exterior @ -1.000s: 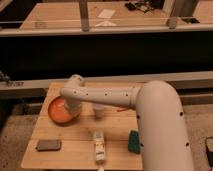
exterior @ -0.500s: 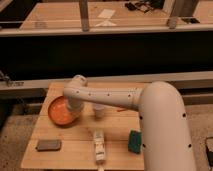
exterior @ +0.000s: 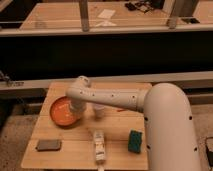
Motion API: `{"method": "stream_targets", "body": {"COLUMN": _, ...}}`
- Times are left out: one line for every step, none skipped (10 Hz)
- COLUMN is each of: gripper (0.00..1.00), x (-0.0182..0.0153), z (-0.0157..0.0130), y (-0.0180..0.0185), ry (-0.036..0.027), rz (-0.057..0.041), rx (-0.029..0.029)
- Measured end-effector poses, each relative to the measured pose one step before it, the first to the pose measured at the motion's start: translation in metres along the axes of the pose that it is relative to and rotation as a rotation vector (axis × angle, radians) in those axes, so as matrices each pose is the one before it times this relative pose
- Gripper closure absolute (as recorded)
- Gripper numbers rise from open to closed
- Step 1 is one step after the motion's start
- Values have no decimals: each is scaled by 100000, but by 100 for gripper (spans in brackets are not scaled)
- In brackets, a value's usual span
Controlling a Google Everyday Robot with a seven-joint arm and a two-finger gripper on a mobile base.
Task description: Push the ceramic bowl across the table
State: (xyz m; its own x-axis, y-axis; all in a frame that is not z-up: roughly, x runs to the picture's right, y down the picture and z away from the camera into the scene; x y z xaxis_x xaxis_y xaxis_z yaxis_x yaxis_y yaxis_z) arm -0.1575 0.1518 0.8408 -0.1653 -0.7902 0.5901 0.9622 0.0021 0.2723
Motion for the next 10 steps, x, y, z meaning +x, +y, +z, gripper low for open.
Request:
{"method": "stream_targets", "body": {"gripper": 96, "x": -30, "z": -76, "y": 159, "ry": -99, "rz": -220, "rx": 250}}
{"method": "stream_targets", "body": {"gripper": 99, "x": -76, "z": -163, "y": 443, "ry": -23, "rz": -156, "rx": 219}}
{"method": "stream_targets", "body": {"gripper": 99, "x": -71, "z": -91, "y": 257, "ry": -65, "rz": -70, "rx": 141}}
{"method": "stream_targets", "body": {"gripper": 99, "x": -142, "z": -24, "y": 3, "ry": -362, "rz": -516, "rx": 137}}
{"method": "stream_targets", "body": {"gripper": 99, "x": -74, "z": -8, "y": -143, "ry": -186, "rz": -502, "rx": 387}}
{"method": "stream_targets", "body": {"gripper": 99, "x": -16, "z": -55, "y": 39, "ry": -27, "rz": -278, "rx": 235}}
{"method": "stream_targets", "body": {"gripper": 99, "x": 65, "z": -44, "y": 1, "ry": -116, "rz": -673, "rx": 85}}
{"method": "stream_targets", "body": {"gripper": 99, "x": -48, "z": 45, "y": 64, "ry": -749, "rz": -802, "rx": -202}}
{"method": "stream_targets", "body": {"gripper": 99, "x": 33, "z": -87, "y": 121, "ry": -74, "rz": -84, "rx": 63}}
{"method": "stream_targets", "body": {"gripper": 99, "x": -91, "z": -29, "y": 281, "ry": -296, "rz": -138, "rx": -32}}
